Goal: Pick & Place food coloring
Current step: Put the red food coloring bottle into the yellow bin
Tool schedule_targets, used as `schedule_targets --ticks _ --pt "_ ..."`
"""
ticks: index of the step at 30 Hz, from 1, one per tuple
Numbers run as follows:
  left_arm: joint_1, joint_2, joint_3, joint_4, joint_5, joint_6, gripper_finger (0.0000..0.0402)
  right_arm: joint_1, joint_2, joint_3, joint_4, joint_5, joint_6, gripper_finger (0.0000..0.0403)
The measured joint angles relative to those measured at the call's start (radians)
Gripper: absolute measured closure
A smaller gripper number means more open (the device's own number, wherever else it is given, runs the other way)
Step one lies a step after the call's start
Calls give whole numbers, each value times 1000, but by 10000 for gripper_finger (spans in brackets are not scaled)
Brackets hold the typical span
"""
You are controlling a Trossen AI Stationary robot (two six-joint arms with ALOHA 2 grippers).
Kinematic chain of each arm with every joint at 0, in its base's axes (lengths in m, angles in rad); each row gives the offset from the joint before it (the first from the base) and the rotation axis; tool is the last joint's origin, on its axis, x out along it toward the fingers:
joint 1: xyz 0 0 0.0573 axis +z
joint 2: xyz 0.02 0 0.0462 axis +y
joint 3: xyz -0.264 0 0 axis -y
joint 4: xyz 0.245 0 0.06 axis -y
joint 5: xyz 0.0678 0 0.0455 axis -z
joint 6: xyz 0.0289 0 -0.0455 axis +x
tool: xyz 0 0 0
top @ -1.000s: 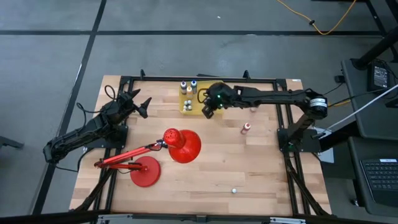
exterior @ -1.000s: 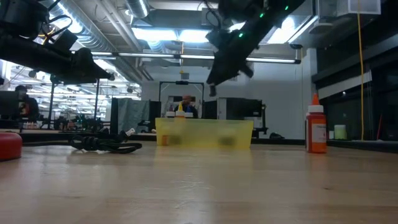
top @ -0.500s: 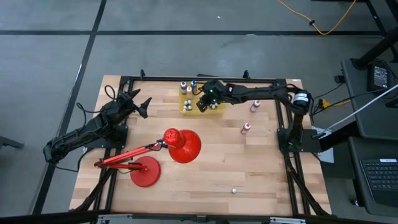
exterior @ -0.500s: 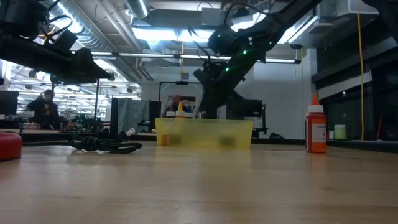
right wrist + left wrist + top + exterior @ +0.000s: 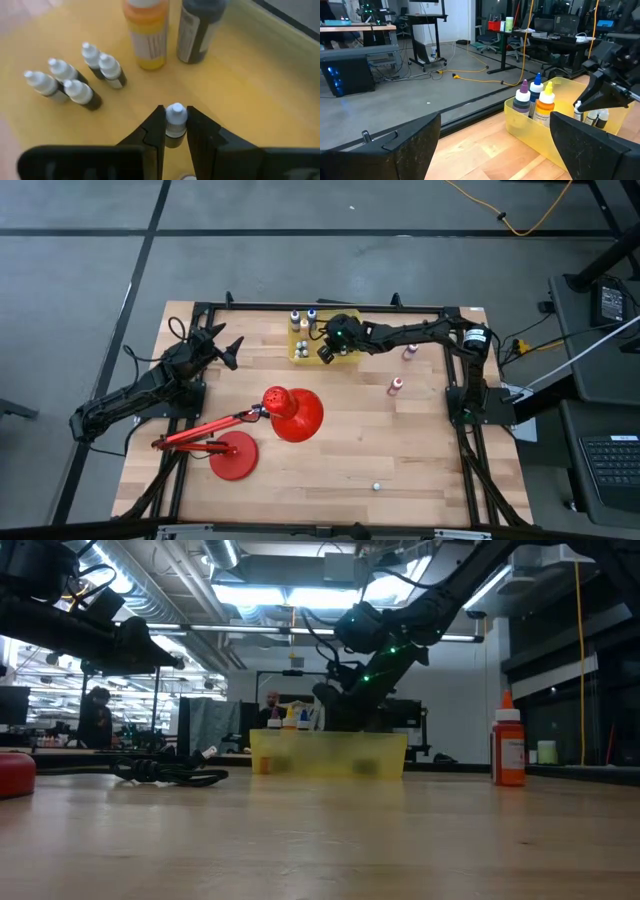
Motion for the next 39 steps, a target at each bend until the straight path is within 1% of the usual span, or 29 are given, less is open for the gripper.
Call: schedule_targets --ticks 7,21,31,39 --pt "0 0 0 0 0 0 37 -6 0 -48 47 1 -1 337" --pt "0 0 0 0 0 0 38 -5 5 -48 40 1 -28 319" --pt "0 0 0 0 0 0 38 -11 5 -48 32 -33 -29 318" --pt "0 0 0 0 0 0 38 -19 5 -48 21 -35 -26 318"
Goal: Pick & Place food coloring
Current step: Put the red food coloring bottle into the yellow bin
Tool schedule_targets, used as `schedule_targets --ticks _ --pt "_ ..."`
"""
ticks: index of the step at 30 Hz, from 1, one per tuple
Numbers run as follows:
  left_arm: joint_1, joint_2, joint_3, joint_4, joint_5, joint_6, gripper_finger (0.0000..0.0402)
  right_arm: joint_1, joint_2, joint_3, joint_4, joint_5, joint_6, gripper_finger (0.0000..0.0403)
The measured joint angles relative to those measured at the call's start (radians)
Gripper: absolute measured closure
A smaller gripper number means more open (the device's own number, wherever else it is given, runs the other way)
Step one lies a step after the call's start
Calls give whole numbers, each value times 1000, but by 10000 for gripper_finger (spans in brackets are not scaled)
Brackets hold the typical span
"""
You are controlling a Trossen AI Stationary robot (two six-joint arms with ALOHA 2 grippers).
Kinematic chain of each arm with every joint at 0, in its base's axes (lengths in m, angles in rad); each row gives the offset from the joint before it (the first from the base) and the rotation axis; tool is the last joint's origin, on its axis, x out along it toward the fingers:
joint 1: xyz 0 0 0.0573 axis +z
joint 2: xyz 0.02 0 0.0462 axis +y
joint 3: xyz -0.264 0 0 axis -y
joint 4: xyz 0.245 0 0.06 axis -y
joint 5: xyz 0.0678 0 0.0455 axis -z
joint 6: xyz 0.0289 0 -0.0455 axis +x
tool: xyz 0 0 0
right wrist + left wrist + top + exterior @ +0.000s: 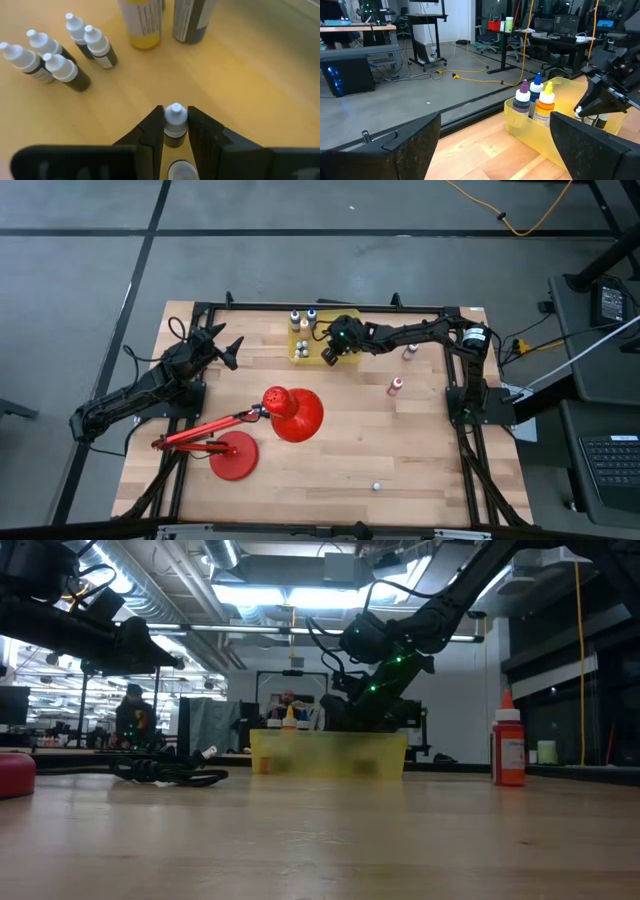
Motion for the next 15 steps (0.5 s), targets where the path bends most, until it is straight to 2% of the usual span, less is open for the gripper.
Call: schedule_targets --ticks 15 --pt "0 0 0 0 0 0 37 -1 1 0 1 -20 2 316"
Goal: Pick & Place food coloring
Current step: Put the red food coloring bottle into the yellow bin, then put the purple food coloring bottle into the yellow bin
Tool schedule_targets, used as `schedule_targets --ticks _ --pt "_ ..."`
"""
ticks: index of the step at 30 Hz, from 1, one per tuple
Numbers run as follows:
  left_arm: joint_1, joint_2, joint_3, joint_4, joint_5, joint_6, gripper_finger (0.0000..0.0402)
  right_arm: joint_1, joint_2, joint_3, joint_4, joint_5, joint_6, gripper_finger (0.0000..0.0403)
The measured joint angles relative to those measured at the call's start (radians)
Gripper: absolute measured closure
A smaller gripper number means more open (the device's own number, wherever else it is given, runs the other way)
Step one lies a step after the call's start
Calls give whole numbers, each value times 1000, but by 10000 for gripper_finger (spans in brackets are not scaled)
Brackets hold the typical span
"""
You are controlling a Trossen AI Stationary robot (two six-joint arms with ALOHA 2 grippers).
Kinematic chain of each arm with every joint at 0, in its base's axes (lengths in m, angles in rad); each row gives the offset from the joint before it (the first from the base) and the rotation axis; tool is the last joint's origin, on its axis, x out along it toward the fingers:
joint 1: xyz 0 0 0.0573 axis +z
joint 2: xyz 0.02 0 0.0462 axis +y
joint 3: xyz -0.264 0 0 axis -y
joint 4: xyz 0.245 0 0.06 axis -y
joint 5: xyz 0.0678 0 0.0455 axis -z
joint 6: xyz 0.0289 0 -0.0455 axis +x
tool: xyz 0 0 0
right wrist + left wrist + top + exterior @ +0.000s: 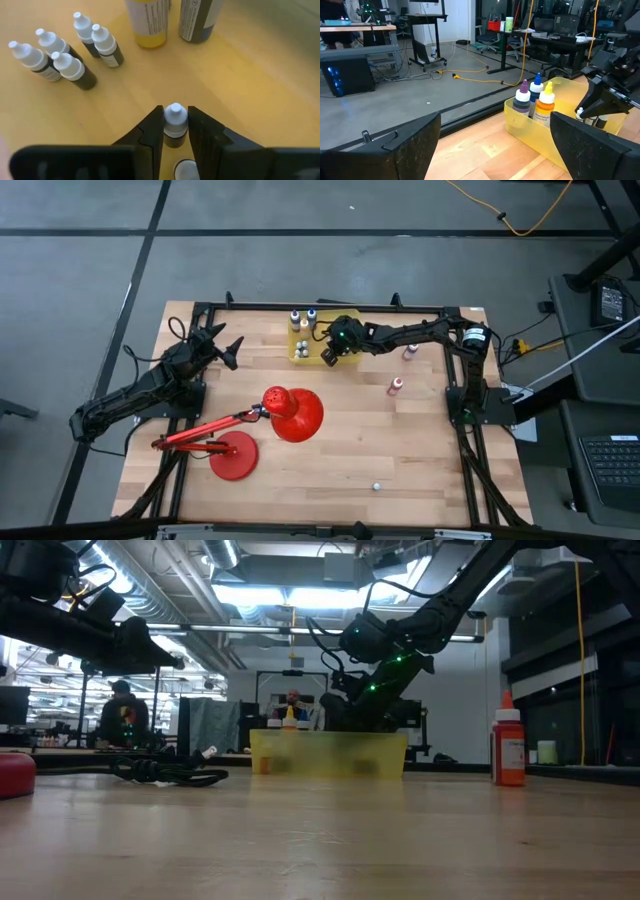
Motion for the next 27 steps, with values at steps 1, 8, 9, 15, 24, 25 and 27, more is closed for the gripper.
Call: schedule_targets --ticks 1,8,9,15,24,25,27 --pt "0 0 0 0 0 0 37 0 0 0 0 0 0 314" --pt "0 0 0 0 0 0 38 -1 0 0 1 1 -1 285" --pt "0 0 0 0 0 0 37 -3 0 0 1 1 -1 282" --pt "0 0 0 0 0 0 38 -6 0 0 4 1 -2 273" --pt "0 0 0 0 0 0 38 -5 1 38 0 6 -6 273" --pt "0 0 0 0 0 0 38 -5 0 46 -7 14 -13 273" --pt "0 0 0 0 0 0 38 -5 -19 59 -41 36 -27 273"
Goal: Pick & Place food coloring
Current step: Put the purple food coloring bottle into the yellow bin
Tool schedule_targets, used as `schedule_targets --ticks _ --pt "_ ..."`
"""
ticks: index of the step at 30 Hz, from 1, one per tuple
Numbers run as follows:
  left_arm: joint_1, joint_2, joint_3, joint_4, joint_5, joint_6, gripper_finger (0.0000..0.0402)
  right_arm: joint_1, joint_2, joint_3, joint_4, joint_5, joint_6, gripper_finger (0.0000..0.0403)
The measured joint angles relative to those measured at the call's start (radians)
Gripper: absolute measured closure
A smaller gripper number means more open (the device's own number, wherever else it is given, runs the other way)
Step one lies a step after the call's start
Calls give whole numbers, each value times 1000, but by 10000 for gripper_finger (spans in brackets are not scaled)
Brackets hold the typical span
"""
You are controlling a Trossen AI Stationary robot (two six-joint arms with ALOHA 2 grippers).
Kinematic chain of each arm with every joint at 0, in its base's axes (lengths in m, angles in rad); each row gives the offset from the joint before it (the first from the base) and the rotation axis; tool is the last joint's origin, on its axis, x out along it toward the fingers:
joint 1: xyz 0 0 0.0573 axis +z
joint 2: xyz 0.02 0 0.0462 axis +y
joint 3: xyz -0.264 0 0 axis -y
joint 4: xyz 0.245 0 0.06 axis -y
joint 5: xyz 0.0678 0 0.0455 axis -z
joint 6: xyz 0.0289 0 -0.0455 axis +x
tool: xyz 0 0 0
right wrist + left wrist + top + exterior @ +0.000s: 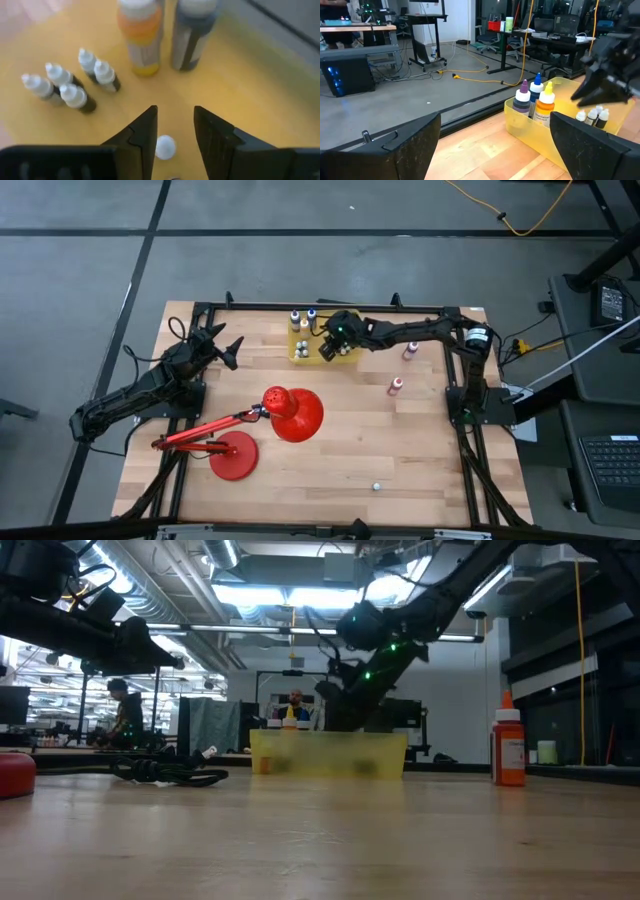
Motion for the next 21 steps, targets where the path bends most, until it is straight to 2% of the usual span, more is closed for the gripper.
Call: schedule_targets --ticks 7,10,13,17,21 --pt "0 0 0 0 -1 0 38 38 -190 0 -155 67 -55 273" --pt "0 0 0 0 0 0 38 88 -277 -23 -211 42 -104 269" --pt "0 0 0 0 -1 0 37 154 -349 -40 -304 6 -128 243" --pt "0 0 0 0 -1 0 38 260 -419 -44 -502 -3 -103 187" --pt "0 0 0 0 -1 0 38 406 -463 -45 -661 -53 -87 146"
